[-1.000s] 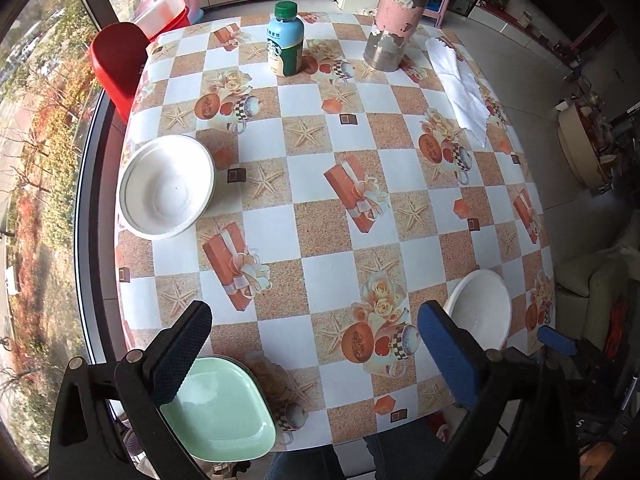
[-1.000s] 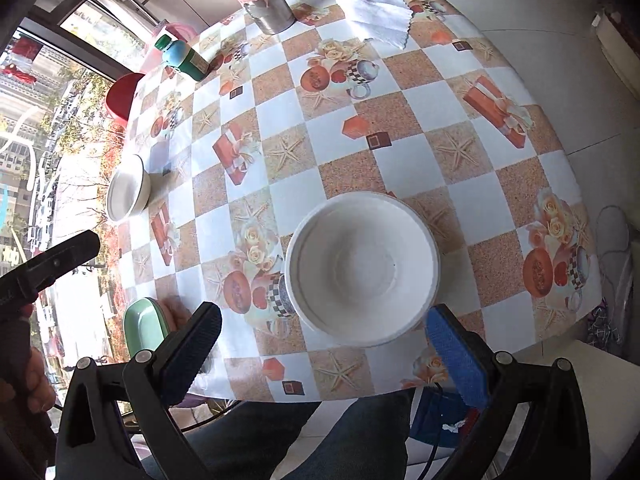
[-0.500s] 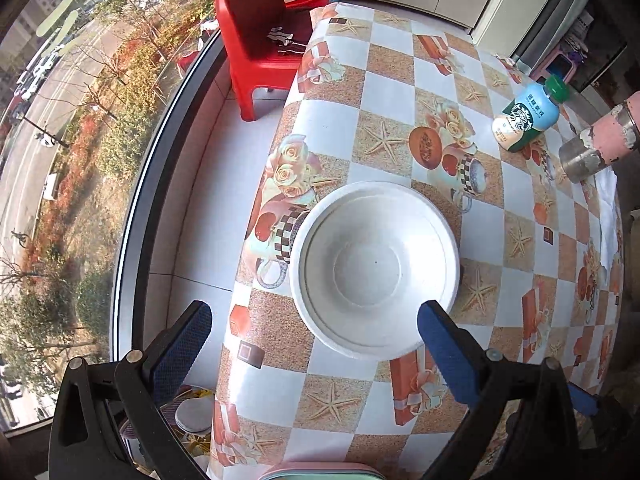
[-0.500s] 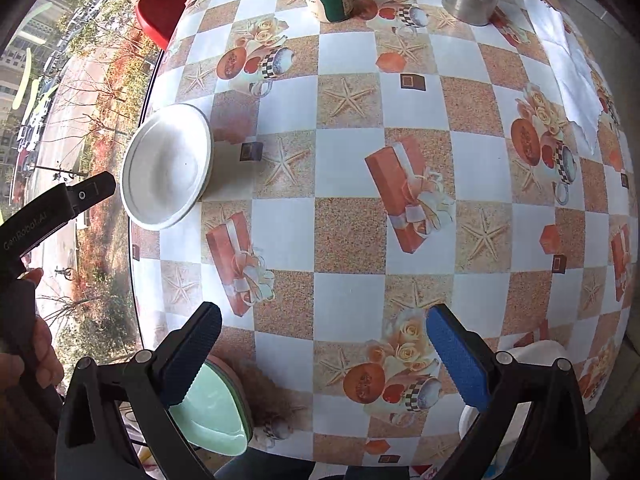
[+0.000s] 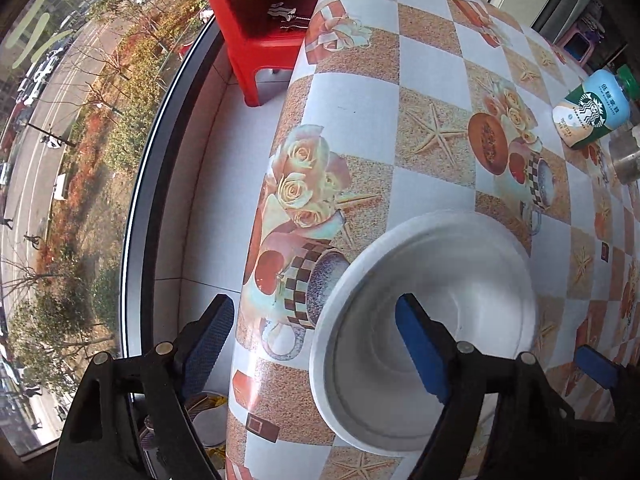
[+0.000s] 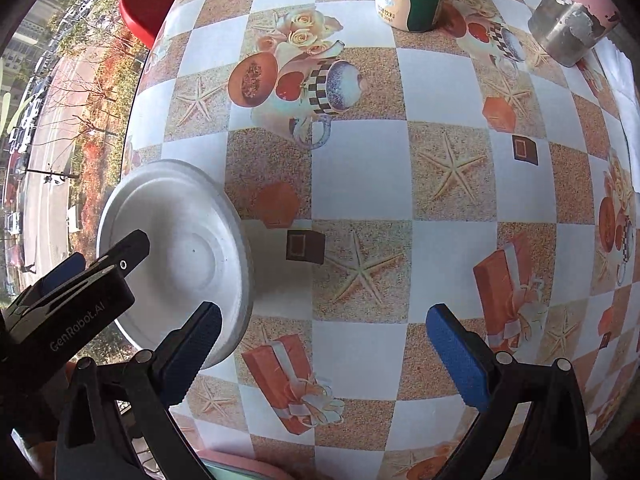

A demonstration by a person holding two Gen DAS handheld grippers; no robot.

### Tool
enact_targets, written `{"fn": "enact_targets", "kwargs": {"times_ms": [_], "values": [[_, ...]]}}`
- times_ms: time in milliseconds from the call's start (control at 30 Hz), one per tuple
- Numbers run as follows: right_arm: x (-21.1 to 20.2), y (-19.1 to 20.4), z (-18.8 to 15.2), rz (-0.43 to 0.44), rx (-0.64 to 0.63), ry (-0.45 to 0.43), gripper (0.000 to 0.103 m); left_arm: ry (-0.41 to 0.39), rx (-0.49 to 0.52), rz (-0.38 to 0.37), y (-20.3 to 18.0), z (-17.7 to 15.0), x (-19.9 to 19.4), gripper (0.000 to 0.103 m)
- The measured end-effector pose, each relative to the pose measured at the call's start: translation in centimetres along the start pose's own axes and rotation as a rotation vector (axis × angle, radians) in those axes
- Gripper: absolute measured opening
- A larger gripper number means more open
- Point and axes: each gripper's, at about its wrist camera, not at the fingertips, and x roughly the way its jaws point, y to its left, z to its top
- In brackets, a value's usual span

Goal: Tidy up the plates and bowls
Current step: 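Lift the white bowl with both grippers and carry it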

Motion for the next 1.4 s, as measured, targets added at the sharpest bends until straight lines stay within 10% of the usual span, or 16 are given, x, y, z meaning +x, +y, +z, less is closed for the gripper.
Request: {"fn": "enact_targets", "kwargs": {"times_ms": [67, 400, 967, 1400], "values": [[0.5, 0.5, 0.4, -0.001, -0.008, 0.004, 0.102, 0.030, 0.003, -0.015, 0.0, 0.1, 0.8, 0.067], [2.5, 2.4, 0.9, 0.120, -0.035, 0.067, 0.018, 0.048, 0.103, -0.071, -2.9, -1.2, 0.6, 0.036], [0.3, -9.0, -9.4, 0.073, -0.046, 0.161, 0.019, 0.149, 0.231, -0.087, -14.0, -13.5, -0.9, 0.037], [-5.7, -13.3, -12.8, 0.105, -0.214, 0.085, 0.019, -0.009, 0.101, -0.044, -15.2, -17.6, -8.7, 0.037]]}}
